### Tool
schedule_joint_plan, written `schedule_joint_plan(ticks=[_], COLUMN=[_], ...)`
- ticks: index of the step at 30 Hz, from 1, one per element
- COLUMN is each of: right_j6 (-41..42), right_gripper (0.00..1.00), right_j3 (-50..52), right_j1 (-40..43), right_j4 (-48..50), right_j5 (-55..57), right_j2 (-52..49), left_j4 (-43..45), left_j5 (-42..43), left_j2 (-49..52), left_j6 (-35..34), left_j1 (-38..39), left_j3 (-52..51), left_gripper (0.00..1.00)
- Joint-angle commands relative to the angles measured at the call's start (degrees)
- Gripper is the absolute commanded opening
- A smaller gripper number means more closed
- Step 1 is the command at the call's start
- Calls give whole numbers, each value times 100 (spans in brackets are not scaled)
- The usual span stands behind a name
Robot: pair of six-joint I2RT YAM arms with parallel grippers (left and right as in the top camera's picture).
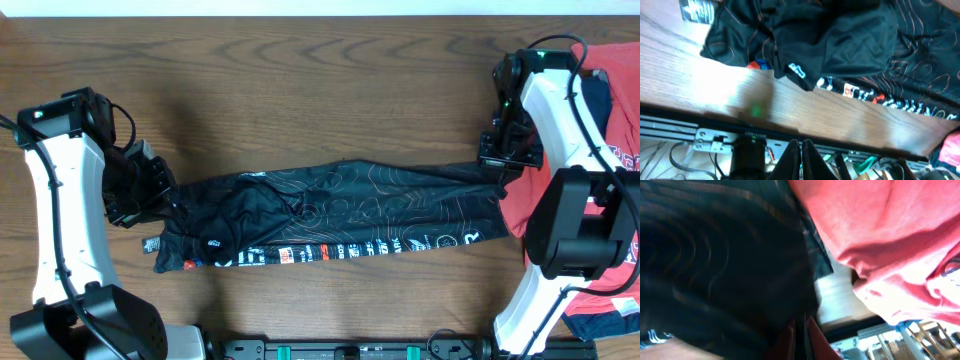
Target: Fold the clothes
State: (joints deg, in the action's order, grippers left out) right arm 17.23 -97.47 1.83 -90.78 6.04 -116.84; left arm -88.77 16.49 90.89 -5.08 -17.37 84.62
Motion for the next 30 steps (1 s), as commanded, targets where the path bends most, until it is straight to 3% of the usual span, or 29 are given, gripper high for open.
schedule_joint_plan(ticks=[1,10,12,14,17,19,26,30], right_j6=[-85,-166,-166,-162,-166,-166,-791,-793], right_gripper=[6,9,15,27,31,32,51,52], right_j3=[-17,131,188,262,411,551,1370,1729], right_j1=[-39,-39,-39,-39,-31,-28,-4,138], right_j4=[-140,-426,-485,-507,-455,-264,1143,2020], right_j5=[83,149,177,258,282,343,-44,-2], right_j2=[35,35,35,35,35,35,35,35], left_j4=[127,529,619,699,833,940,1528,2055], left_j5=[-50,-46,-46,-48,-48,-50,-50,-50], left_j2=[-57,-57,-57,-57,-55,-55,-55,-55], left_j6=[-11,-208,-208,-236,-271,-304,-315,-313], left_j1=[-17,175,310,457,667,787,1106,1261], left_j3=[-46,-50,-52,-52,-76,-131,-629,-1019], left_gripper=[6,6,6,6,6,6,11,16])
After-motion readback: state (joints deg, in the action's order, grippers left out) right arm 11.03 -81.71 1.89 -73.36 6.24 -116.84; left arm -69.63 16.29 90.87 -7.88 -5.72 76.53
